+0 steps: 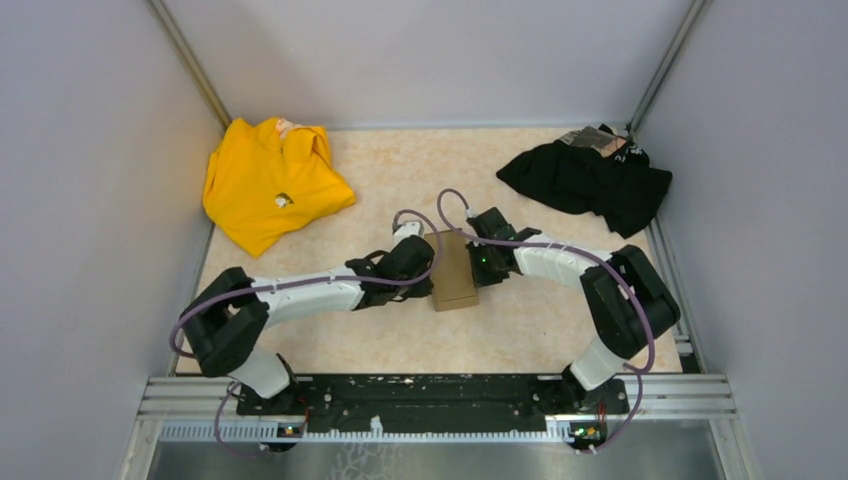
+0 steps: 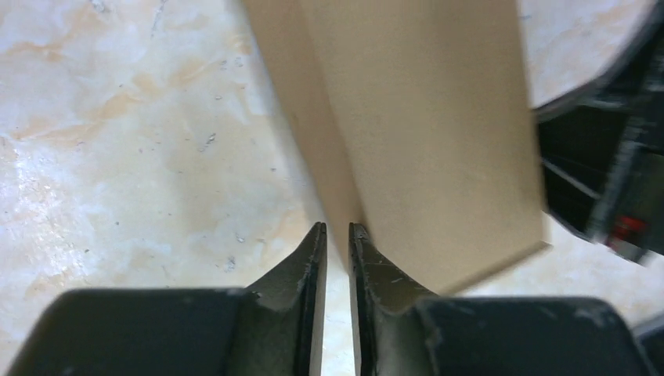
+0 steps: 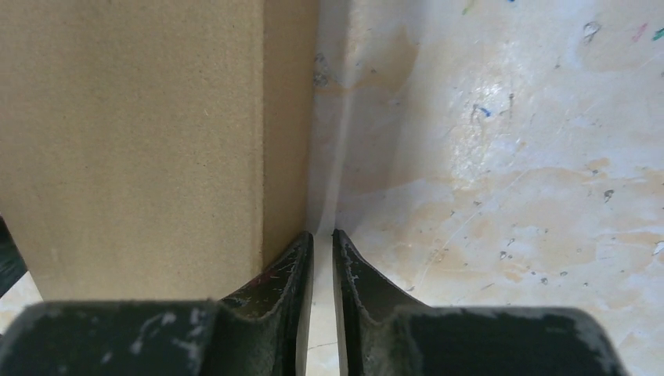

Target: Fold the paper box

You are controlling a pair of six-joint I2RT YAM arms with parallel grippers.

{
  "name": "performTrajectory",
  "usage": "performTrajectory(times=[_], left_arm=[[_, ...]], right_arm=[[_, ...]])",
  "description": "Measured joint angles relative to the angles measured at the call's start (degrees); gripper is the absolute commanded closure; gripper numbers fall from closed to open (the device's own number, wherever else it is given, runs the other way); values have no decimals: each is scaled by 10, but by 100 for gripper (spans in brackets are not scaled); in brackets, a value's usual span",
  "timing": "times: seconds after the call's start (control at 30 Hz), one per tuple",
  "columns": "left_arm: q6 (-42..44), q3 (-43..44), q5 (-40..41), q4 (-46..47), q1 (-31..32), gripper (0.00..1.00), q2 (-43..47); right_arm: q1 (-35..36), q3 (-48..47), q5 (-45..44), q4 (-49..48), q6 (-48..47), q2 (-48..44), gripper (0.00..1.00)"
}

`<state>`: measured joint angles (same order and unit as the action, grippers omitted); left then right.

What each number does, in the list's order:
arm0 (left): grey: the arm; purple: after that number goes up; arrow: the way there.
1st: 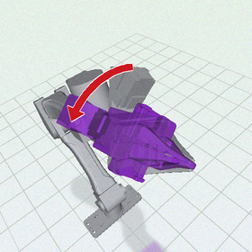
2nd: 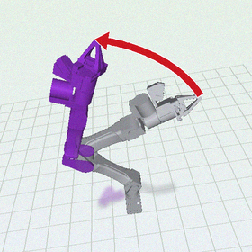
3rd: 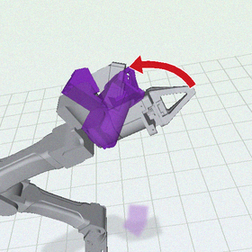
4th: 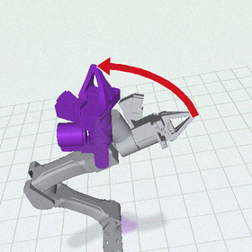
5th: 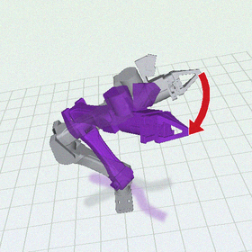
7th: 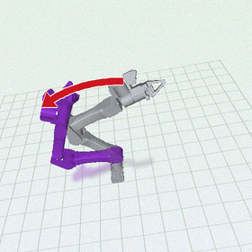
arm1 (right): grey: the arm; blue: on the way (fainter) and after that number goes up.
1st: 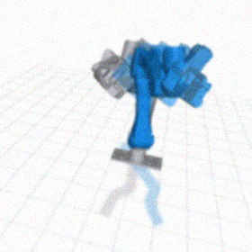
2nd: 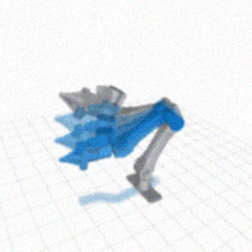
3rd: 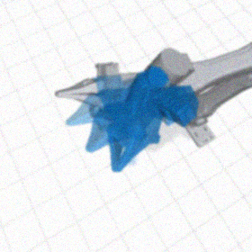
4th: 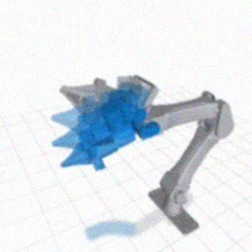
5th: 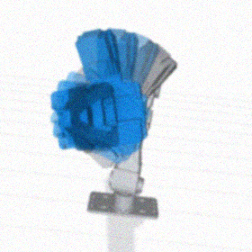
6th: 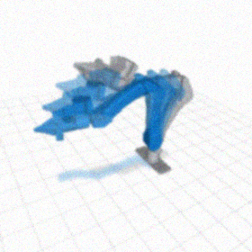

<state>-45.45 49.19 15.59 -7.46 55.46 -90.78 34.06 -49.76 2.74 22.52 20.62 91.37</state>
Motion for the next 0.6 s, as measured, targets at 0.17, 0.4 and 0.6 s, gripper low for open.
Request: performTrajectory(times=[0.17,0.4,0.6], left_arm=[[2,6,12,-15,-23,77,62],[38,5,-3,13,-131,89,52],[75,61,-31,19,-167,97,-49]], right_arm=[[-46,-10,14,1,-16,8,83],[-77,-108,16,8,-41,86,89],[-77,-195,21,10,-53,146,100]])
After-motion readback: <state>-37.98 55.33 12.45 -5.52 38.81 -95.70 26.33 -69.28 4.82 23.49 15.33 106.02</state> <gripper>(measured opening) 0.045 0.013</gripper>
